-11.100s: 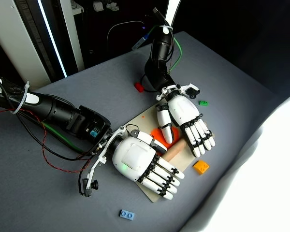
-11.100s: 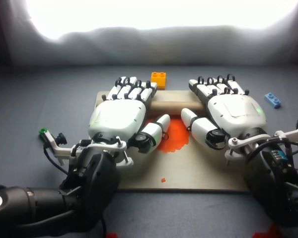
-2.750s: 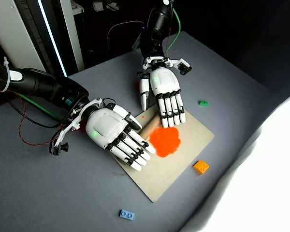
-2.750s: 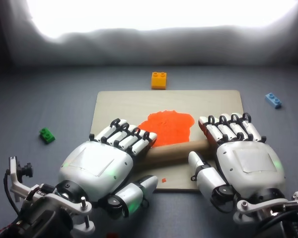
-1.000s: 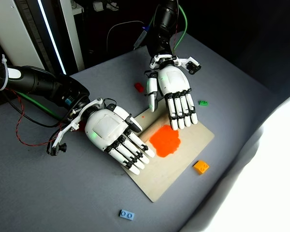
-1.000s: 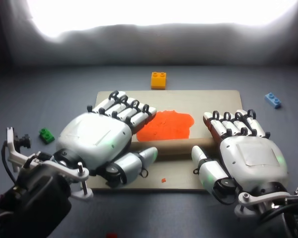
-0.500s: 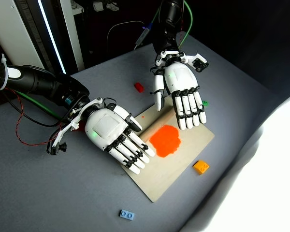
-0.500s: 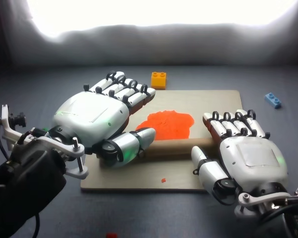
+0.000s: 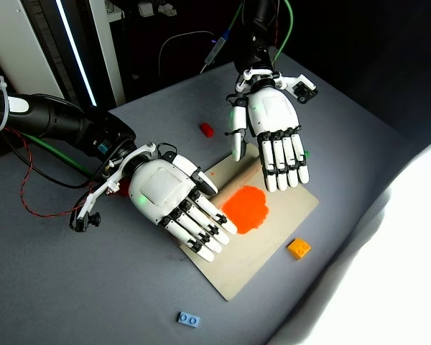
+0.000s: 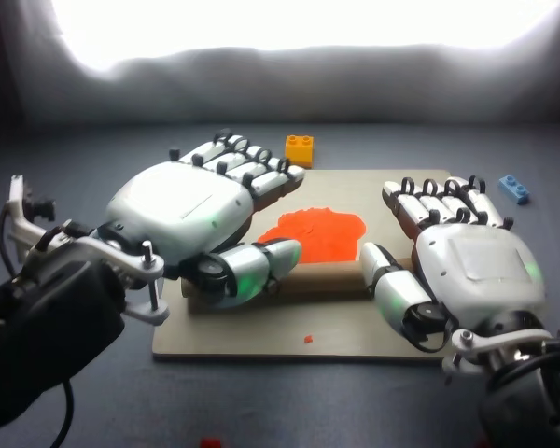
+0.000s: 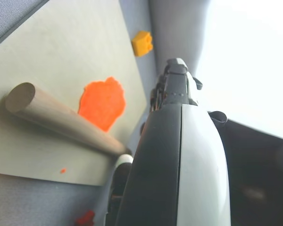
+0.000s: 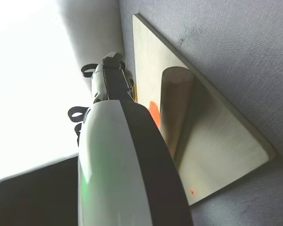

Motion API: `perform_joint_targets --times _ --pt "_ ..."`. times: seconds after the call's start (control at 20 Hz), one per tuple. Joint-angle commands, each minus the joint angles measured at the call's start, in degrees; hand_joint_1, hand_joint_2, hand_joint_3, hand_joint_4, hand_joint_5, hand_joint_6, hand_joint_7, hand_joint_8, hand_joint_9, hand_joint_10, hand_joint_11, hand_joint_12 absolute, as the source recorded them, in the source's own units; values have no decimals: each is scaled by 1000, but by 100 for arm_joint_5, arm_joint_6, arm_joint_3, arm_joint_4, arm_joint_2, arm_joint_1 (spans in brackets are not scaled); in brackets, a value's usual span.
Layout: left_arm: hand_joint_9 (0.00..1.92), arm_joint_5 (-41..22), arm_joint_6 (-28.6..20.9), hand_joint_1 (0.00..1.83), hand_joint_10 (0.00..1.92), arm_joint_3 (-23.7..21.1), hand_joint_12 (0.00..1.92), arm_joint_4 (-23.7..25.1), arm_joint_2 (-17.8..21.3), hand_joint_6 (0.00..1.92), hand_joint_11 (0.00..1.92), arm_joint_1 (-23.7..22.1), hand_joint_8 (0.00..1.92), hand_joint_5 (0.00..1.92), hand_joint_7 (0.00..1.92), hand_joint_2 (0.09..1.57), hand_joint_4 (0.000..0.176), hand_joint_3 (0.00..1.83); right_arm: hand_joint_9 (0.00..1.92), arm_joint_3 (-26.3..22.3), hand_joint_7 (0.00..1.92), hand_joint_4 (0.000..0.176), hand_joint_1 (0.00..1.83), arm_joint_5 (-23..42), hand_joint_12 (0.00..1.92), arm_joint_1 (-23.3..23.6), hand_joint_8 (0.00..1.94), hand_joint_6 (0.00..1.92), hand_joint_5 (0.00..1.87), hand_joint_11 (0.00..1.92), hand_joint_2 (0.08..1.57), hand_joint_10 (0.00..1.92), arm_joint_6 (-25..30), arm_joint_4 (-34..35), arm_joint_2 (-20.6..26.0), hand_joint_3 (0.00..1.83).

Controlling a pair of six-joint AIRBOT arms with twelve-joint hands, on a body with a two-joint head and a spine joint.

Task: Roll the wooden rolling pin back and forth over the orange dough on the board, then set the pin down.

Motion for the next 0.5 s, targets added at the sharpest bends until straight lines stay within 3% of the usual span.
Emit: perform_joint_targets --times 0.0,0.2,0.35,0.45 --pt "113 -337 22 0 2 -7 125 355 88 3 0 -157 2 175 208 1525 0 1 228 -14 296 0 0 443 310 83 1 6 262 0 1571 7 6 -454 76 68" --pt "119 76 85 0 4 -95 121 415 320 4 0 -485 3 177 210 1522 0 0 231 -227 305 0 0 67 335 230 3 7 271 0 1571 6 -98 -456 463 61" --pt "116 287 334 0 2 -239 120 120 625 3 0 -680 2 176 209 1521 0 0 221 -575 296 0 0 -174 305 381 1 5 270 0 1571 1 -104 -458 976 66" --pt "121 758 436 0 3 -296 93 109 810 2 0 -913 2 176 213 1520 0 0 221 -884 300 0 0 -318 306 511 3 9 280 0 1571 0 -89 -463 1438 74"
